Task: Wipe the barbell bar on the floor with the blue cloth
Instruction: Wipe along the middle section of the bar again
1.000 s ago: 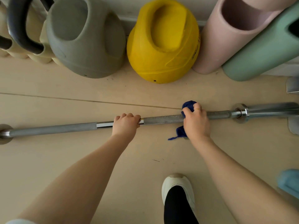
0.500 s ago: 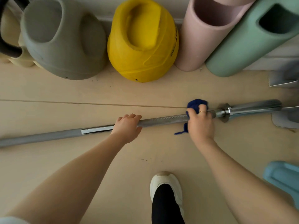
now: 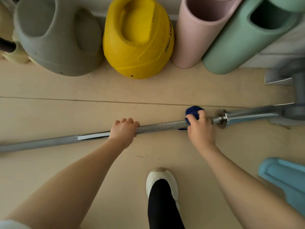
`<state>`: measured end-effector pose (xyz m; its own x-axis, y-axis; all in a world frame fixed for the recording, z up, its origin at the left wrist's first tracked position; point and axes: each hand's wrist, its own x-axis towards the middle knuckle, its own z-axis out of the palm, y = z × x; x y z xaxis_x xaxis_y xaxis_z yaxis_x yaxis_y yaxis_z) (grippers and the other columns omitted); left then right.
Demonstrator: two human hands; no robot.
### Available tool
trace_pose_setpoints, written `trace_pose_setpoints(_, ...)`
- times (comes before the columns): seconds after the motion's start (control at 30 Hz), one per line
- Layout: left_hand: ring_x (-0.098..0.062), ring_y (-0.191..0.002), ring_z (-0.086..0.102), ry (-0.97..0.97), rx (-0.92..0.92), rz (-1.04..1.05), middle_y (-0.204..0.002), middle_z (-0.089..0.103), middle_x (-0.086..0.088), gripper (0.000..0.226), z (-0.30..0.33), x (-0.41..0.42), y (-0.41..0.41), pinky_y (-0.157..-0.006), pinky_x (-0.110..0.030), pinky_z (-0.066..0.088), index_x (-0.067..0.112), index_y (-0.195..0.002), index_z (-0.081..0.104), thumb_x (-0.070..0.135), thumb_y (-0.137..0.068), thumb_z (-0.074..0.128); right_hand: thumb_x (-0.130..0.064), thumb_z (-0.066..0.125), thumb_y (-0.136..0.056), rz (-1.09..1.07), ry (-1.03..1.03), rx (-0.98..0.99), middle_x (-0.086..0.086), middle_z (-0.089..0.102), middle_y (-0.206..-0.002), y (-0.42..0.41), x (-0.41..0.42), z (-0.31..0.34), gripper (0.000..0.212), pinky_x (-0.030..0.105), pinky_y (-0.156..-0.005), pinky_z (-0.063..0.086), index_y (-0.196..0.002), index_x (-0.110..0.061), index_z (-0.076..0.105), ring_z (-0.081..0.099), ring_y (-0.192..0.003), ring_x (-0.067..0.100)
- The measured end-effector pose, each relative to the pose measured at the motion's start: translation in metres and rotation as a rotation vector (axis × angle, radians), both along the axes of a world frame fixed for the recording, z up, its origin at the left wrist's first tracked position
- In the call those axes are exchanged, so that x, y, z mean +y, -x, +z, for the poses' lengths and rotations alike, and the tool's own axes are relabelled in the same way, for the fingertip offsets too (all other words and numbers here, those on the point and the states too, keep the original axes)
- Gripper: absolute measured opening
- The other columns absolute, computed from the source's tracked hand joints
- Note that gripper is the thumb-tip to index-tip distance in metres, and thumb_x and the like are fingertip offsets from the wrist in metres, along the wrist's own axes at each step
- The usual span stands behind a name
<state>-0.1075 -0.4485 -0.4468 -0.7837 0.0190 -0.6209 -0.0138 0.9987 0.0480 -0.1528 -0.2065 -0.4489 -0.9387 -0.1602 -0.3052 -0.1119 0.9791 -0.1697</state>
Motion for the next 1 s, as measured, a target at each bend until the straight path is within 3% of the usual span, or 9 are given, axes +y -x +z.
trace_pose_setpoints(0.07,-0.023,-0.112,0.049,0.01,0.01,0.005,-0.12,0.054,-0.002,0.032,0.001,0.001,-0.005,-0.092,-0.03,0.035,0.023,-0.13,0.043,0.025,-0.097,0.045,0.0,0.062,-0.074,0.099,0.063,-0.044,0.026,0.053,-0.11,-0.008,-0.007,0.0,0.026,0.04,-0.051,0.047,-0.098,-0.009,0.066,0.056,-0.077,0.043)
trace_pose_setpoints(0.17,-0.024,-0.109,0.051,0.016,0.029,0.006,-0.116,0.057,-0.002,0.033,0.001,0.003,-0.009,-0.09,-0.03,0.035,0.024,-0.131,0.041,0.024,-0.098,0.043,-0.001,0.056,-0.077,0.223,0.06,-0.07,0.021,0.048,-0.127,0.003,0.011,0.002,0.037,0.041,-0.065,0.048,-0.111,-0.016,0.064,0.054,-0.096,0.041)
trace_pose_setpoints(0.33,-0.023,-0.106,0.051,0.023,0.038,-0.006,-0.112,0.058,-0.002,0.032,0.001,0.004,-0.009,-0.09,-0.03,0.035,0.024,-0.129,0.043,0.024,-0.097,0.045,-0.01,0.049,-0.088,-0.157,-0.152,0.002,0.022,0.041,-0.127,0.02,0.038,0.003,0.025,0.044,-0.07,0.045,-0.111,-0.01,0.059,0.049,-0.099,0.041)
trace_pose_setpoints(0.53,-0.024,-0.105,0.052,0.019,0.042,-0.091,-0.11,0.058,-0.002,0.031,0.001,0.0,-0.004,-0.089,-0.031,0.035,0.022,-0.128,0.044,0.022,-0.097,0.044,-0.013,0.053,-0.086,0.079,0.084,-0.101,0.018,0.042,-0.128,-0.008,-0.048,-0.002,0.028,0.044,-0.08,0.05,-0.113,-0.015,0.058,0.049,-0.106,0.039)
trace_pose_setpoints(0.63,-0.024,-0.106,0.052,0.014,0.032,-0.11,-0.111,0.06,-0.002,0.029,0.0,-0.004,-0.002,-0.089,-0.031,0.035,0.022,-0.127,0.044,0.023,-0.098,0.043,-0.007,0.05,-0.084,0.226,0.166,-0.162,0.017,0.042,-0.129,-0.01,-0.062,-0.001,0.034,0.041,-0.077,0.048,-0.118,-0.012,0.057,0.048,-0.107,0.038)
trace_pose_setpoints(0.87,-0.025,-0.112,0.052,-0.046,-0.024,-0.029,-0.12,0.059,-0.003,0.037,-0.003,-0.015,0.0,-0.091,-0.033,0.036,0.022,-0.132,0.041,0.02,-0.096,0.048,-0.007,0.05,-0.087,-0.057,-0.074,-0.042,0.024,0.045,-0.12,0.003,-0.039,-0.002,0.024,0.045,-0.074,0.049,-0.109,-0.007,0.059,0.051,-0.1,0.042)
trace_pose_setpoints(1.0,-0.024,-0.115,0.051,-0.019,-0.039,0.031,-0.124,0.054,-0.002,0.041,-0.005,-0.042,-0.017,-0.094,-0.033,0.036,0.022,-0.129,0.044,0.03,-0.091,0.056,-0.007,0.051,-0.086,0.074,0.108,-0.161,0.022,0.038,-0.13,-0.035,-0.107,0.004,0.034,0.043,-0.081,0.047,-0.119,-0.011,0.055,0.047,-0.107,0.041)
